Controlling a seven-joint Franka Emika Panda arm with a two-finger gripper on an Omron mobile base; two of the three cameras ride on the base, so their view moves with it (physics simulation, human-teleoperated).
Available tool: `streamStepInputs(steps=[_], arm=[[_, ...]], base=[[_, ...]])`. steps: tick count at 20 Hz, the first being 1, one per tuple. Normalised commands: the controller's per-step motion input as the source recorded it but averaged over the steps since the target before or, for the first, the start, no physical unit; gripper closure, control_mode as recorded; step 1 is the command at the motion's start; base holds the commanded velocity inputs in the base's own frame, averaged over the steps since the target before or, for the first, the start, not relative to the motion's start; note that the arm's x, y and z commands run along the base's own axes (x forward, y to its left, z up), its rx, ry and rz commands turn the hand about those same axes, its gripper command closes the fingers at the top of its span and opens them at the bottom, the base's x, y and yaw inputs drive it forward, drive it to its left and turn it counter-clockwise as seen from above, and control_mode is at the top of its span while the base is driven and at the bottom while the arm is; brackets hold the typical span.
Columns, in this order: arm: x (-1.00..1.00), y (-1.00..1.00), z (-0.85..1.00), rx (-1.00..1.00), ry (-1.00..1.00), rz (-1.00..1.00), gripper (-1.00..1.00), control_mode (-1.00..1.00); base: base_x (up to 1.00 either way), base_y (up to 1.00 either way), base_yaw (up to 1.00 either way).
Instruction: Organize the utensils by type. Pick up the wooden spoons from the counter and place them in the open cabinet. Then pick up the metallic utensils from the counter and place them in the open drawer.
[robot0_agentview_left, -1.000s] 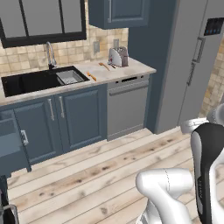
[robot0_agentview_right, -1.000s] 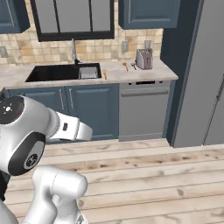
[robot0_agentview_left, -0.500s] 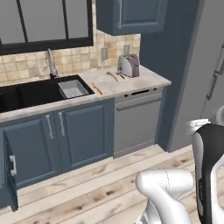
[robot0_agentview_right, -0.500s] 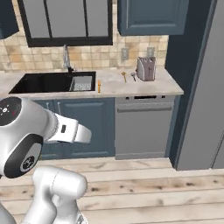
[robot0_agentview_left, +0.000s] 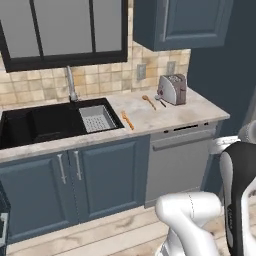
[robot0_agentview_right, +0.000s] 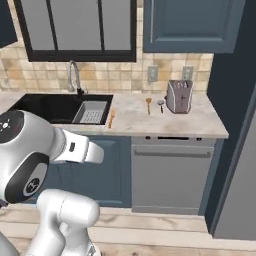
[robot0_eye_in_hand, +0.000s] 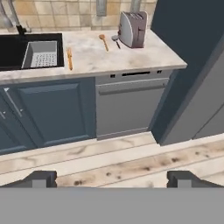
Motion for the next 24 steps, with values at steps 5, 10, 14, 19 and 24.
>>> streamStepInputs(steps=[5,10,14,19,24], arm=[[0.00,0.00,0.00,0.00,0.00,0.00,-1.00,1.00],[0.00,0.00,0.00,0.00,0.00,0.00,-1.00,1.00],[0.00,0.00,0.00,0.00,0.00,0.00,-1.00,1.00],[0.00,0.00,0.00,0.00,0.00,0.00,-1.00,1.00],[0.00,0.00,0.00,0.00,0.00,0.00,-1.00,1.00]], base=[[0.84,-0.48,0.09],[0.73,-0.44,0.09],[0.73,-0.18,0.09],[0.67,-0.14,0.07],[0.54,-0.09,0.04]])
